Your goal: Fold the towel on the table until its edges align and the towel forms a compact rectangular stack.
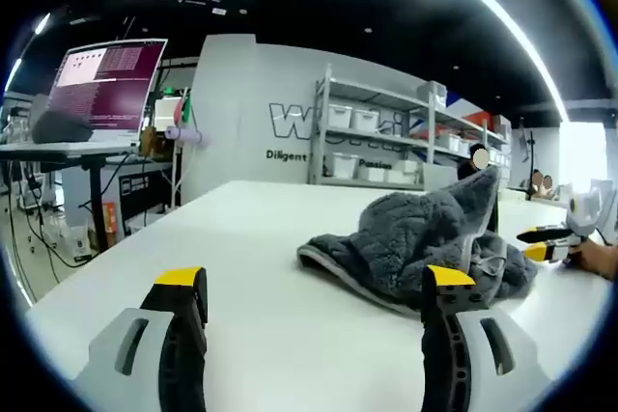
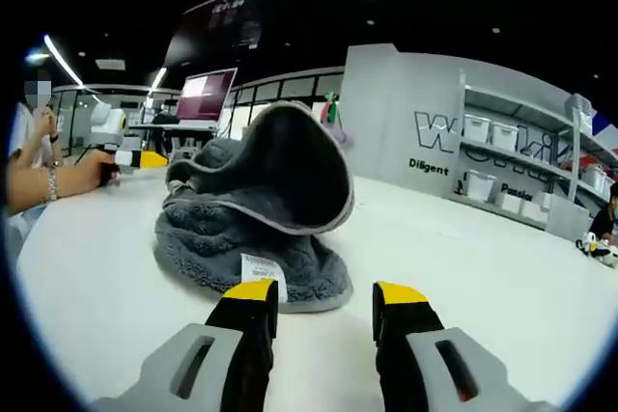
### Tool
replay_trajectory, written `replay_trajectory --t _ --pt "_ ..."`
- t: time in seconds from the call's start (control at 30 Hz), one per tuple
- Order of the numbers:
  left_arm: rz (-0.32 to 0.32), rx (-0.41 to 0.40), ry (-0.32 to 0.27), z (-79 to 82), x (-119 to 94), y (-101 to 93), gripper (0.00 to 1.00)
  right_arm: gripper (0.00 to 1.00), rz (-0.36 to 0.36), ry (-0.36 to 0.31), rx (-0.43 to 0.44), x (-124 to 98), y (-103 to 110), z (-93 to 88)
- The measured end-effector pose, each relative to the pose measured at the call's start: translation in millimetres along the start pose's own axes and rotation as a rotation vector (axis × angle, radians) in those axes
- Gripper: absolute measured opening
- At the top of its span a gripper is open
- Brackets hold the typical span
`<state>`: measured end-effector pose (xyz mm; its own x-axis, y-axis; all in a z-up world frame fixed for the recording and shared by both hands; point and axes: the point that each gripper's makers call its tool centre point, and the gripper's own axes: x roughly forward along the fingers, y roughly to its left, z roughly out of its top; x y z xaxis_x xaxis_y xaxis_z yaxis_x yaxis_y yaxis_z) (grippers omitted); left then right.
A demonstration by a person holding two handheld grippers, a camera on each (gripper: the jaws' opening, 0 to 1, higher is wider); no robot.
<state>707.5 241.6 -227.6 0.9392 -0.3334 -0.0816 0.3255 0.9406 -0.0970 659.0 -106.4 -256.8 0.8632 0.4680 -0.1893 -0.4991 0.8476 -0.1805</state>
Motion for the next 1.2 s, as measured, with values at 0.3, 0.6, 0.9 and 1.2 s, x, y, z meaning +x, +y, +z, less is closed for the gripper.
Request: replay_trajectory --t 0.3,0.6,0.9,1.2 --pt "-0.003 0.001 0.002 0.5 1.1 0.6 0.90 0.27 0.036 0.007 -0.042 5.9 6.1 -2.5" --pt "-0.006 0.003 0.005 -0.6 0.2 -1.6 0.90 0.16 0.058 0.015 0.005 6.7 7.0 -3.9" --pt "-0.008 0.005 0.010 -2.5 -0.8 -3.8 0.90 0.01 0.074 0.025 0.006 5.7 10.8 -5.4" --pt "-0.015 0.011 0.022 -5.1 -1.1 -7.6 0.90 0.00 0.072 0.027 -0.031 5.3 11.3 -6.5"
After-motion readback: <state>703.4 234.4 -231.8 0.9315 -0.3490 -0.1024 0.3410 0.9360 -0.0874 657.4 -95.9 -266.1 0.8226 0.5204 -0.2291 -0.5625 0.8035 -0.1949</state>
